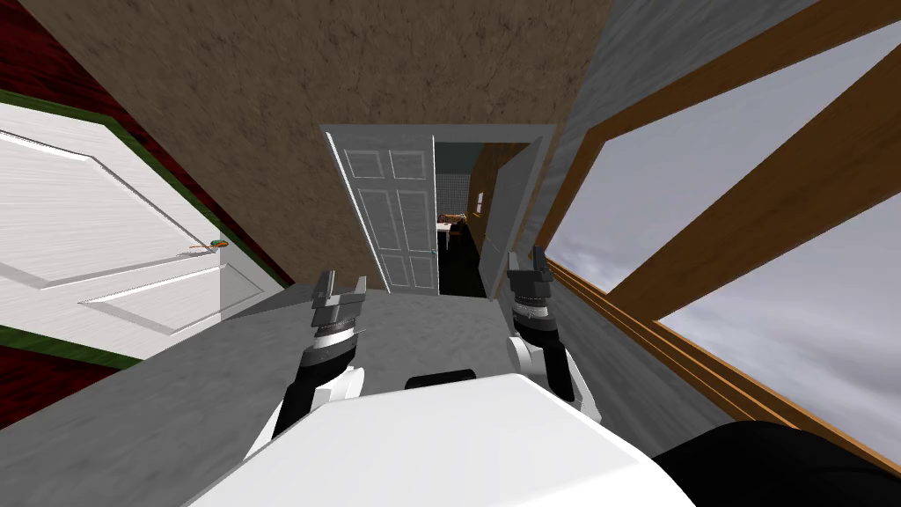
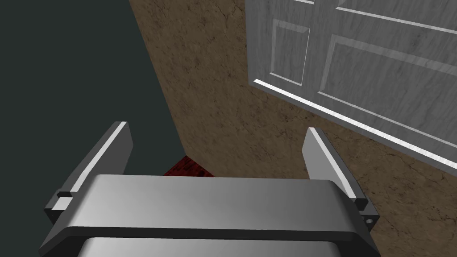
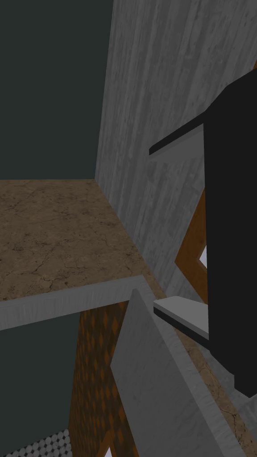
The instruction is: Push the door open
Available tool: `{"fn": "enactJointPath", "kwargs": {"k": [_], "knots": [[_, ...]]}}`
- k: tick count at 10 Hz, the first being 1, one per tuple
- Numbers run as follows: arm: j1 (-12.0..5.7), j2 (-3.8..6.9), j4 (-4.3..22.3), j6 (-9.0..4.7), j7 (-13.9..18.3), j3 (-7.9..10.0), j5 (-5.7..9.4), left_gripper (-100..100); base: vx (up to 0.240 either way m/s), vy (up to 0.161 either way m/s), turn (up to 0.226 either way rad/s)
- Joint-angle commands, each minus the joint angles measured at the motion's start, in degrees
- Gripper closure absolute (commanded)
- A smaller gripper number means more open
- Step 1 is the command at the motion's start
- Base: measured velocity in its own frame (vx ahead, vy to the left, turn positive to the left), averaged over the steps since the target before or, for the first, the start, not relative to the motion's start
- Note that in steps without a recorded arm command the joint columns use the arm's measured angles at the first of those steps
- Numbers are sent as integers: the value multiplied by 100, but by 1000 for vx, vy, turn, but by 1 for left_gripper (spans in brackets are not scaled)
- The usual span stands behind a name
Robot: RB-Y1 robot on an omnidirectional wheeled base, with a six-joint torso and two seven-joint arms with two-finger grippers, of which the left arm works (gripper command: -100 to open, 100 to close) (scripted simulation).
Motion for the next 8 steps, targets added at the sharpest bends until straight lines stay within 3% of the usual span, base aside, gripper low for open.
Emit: {"fn": "enactJointPath", "kwargs": {"k": [1, 8], "knots": [[-74, 33, 171, -24, -3, -7, -4, -100, 79, 14, 17], [-424, 150, 983, -137, -20, -40, -26, -100, 124, -8, -2]]}}
